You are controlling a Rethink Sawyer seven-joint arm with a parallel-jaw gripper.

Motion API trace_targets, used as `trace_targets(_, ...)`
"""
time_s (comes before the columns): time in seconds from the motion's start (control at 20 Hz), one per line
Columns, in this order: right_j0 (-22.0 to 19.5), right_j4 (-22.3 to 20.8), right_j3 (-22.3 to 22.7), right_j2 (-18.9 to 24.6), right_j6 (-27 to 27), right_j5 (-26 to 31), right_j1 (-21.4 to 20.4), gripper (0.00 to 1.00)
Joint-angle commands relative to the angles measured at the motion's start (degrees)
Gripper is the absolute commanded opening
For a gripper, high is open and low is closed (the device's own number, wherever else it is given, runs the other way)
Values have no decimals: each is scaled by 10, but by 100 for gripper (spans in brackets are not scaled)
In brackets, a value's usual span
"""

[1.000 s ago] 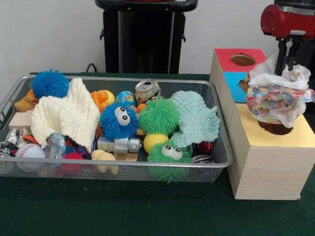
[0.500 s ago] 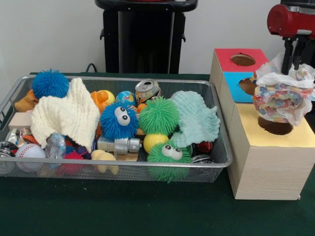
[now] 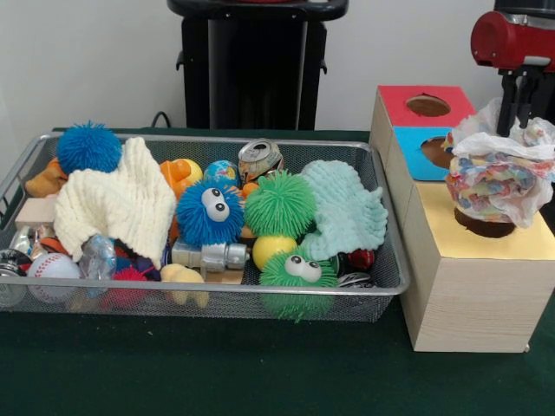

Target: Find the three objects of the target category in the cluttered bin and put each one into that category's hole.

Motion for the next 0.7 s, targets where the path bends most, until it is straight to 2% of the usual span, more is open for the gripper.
trace_targets(0.05, -22, 1, 25, 27, 122, -22, 23, 0)
trace_targets(0.7, -21, -7, 33, 24, 116, -31, 22, 0)
